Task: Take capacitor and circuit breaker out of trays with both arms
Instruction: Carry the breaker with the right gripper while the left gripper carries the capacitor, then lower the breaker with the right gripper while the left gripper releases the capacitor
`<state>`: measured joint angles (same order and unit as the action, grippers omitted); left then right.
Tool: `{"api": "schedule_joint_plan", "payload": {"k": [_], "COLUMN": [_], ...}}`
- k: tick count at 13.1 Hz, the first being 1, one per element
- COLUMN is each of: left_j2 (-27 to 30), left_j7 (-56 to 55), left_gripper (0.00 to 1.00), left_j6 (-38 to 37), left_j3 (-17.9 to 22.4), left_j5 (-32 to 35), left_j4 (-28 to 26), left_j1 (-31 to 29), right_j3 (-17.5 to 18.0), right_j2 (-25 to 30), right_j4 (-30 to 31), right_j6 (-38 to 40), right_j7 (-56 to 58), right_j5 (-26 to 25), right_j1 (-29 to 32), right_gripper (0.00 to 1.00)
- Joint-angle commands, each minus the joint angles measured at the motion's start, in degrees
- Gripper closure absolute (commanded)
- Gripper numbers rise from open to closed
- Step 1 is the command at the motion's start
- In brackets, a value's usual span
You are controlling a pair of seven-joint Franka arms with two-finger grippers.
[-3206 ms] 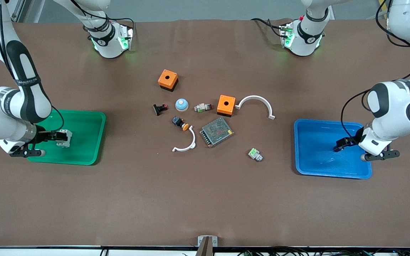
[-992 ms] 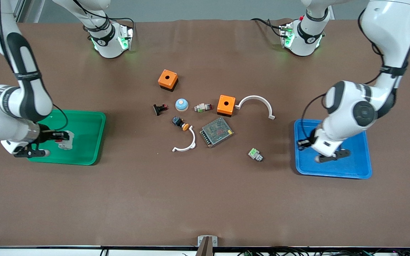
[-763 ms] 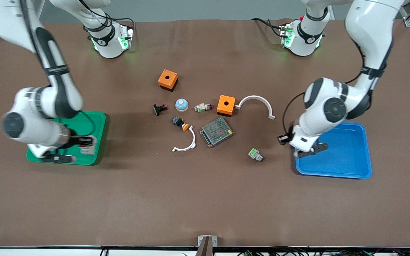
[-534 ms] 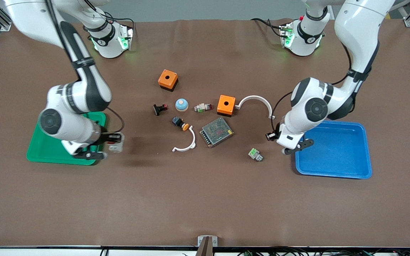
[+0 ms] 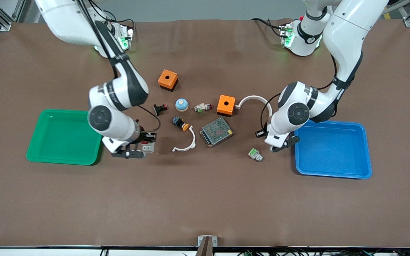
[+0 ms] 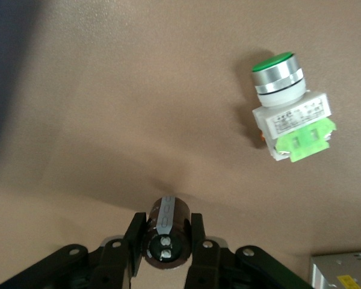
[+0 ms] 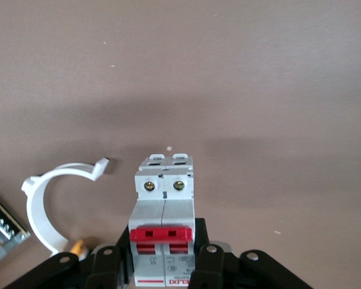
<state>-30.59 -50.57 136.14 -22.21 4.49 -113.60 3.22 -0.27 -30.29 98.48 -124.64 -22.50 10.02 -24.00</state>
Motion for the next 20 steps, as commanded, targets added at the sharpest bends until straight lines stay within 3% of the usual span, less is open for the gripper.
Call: {"api": "schedule_joint_plan", "payload": {"k": [1, 2, 3, 4, 7, 11, 14, 16, 17, 18, 19, 20], "left_j2": [-0.2, -0.3, -0.4, -0.2, 1.2, 1.7, 2.2, 4.0, 6.4, 8.2, 9.7, 11.4], "left_j7": [-1.8, -1.8, -1.8, -1.9, -1.5, -0.5, 7.0, 13.9, 16.6, 18.5, 20.4, 22.2], "left_gripper": [0.59, 0.44, 0.11, 0.00, 0.00, 0.00, 0.00, 0.00, 0.00, 0.00, 0.00, 0.00], "left_j6": [0.6, 0.7, 0.6, 0.6, -1.6, -14.4, -19.4, -21.2, -22.9, -26.0, -29.0, -30.8], "left_j3": [0.1, 0.1, 0.1, 0.1, 0.6, 0.8, 0.8, 0.8, 0.6, 0.5, 0.1, 0.0], "left_j5": [2.5, 2.5, 2.5, 2.5, 2.5, 2.7, 2.8, 6.2, 8.3, 8.3, 7.9, 7.8], "left_j4": [0.6, 1.2, 2.1, 2.7, 7.1, 20.9, 29.8, 30.8, 30.8, 30.8, 31.2, 31.7], "left_j1": [0.2, 0.2, 0.2, 0.2, -1.4, -6.8, -11.3, -13.8, -15.2, -16.4, -17.8, -18.3], "right_j3": [-1.0, -1.0, -1.0, -1.0, -1.0, -1.0, -1.0, -1.0, -1.0, -1.0, -1.0, -1.1], "right_j2": [-5.7, -6.5, -6.8, -7.2, -7.9, -8.4, -8.5, -8.5, -8.5, -8.4, -8.3, -7.9], "right_j4": [-5.5, -5.7, -5.8, -5.8, -5.8, -5.8, -5.8, -5.8, -5.8, -5.8, -5.8, -5.8], "right_j6": [0.3, -0.6, -2.2, -2.8, -3.0, -3.7, -3.7, -3.6, -3.6, -3.5, -3.4, -3.2], "right_j7": [-4.9, -5.8, -6.7, -8.3, -9.8, -9.5, -9.6, -9.6, -9.6, -9.5, -9.4, -9.4], "right_j5": [0.1, -0.5, -0.8, -0.7, -0.9, -1.3, -2.2, -2.3, -2.3, -2.3, -2.3, -2.3], "right_j1": [-2.5, -2.8, -3.2, -3.3, -4.0, -4.0, -4.0, -4.0, -4.0, -4.0, -4.0, -3.8], "right_gripper": [0.87, 0.87, 0.87, 0.87, 0.87, 0.82, 0.78, 0.68, 0.58, 0.38, 0.09, 0.00]}}
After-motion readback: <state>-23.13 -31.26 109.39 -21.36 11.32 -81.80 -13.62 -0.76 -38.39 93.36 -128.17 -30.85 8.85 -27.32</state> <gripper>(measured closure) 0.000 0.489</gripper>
